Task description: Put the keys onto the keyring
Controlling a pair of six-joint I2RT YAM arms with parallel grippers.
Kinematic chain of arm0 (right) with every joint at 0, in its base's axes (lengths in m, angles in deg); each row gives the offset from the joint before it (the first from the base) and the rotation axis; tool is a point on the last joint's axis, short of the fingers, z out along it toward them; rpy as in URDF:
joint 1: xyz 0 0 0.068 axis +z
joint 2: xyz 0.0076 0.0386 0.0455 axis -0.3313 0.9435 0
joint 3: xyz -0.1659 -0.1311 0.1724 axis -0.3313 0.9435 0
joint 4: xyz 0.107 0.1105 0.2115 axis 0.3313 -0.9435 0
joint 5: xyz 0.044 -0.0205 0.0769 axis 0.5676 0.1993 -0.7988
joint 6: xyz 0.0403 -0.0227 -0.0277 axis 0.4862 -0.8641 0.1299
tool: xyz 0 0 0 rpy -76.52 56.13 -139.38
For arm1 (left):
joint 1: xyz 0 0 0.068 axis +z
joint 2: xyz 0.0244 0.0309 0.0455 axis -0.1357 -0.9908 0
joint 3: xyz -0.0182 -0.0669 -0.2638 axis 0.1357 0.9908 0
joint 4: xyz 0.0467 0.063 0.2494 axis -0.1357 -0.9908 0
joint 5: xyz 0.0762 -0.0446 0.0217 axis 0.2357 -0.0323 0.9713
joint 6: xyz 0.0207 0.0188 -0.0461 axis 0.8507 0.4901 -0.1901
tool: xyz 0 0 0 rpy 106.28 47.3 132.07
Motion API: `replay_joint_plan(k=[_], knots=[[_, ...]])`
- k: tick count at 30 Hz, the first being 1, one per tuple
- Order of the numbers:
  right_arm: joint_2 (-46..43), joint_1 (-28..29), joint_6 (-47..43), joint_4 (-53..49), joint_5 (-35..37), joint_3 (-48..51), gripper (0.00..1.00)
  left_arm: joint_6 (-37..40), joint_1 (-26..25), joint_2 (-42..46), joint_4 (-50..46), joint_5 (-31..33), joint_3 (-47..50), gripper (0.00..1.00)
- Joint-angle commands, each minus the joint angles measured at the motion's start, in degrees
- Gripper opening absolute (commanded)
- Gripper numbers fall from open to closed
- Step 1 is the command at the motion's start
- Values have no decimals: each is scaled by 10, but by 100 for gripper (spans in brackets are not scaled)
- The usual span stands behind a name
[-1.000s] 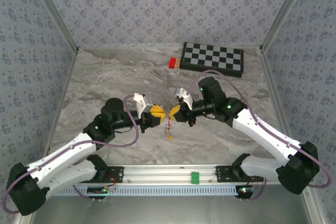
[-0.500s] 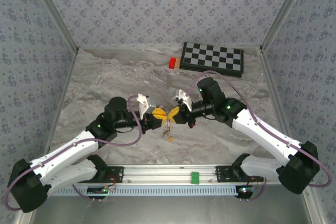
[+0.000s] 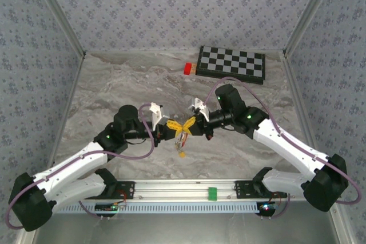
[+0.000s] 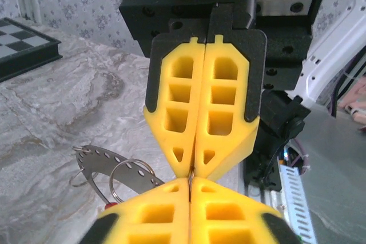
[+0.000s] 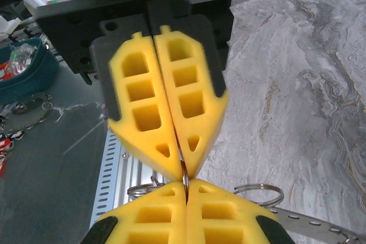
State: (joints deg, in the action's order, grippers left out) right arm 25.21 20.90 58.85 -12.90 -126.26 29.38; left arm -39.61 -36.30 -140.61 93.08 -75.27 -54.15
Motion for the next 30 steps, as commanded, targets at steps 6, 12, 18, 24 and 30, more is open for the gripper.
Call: replay_joint_plan(k=[6, 12, 18, 24, 30], knots=[[-24, 1, 4, 46, -9, 10, 0, -5, -2, -10, 34, -21, -13, 0], [-63, -27, 59, 119, 27, 61, 25, -18, -1, 1, 57, -2, -4, 0], [-117, -59, 152, 265, 56, 146, 33, -54, -1, 14, 125, 32, 20, 0], [-113, -61, 221, 393, 41, 199, 38, -92, -2, 14, 202, 65, 41, 0], [-85, -59, 267, 470, 20, 211, 39, -106, -2, 10, 225, 80, 46, 0]])
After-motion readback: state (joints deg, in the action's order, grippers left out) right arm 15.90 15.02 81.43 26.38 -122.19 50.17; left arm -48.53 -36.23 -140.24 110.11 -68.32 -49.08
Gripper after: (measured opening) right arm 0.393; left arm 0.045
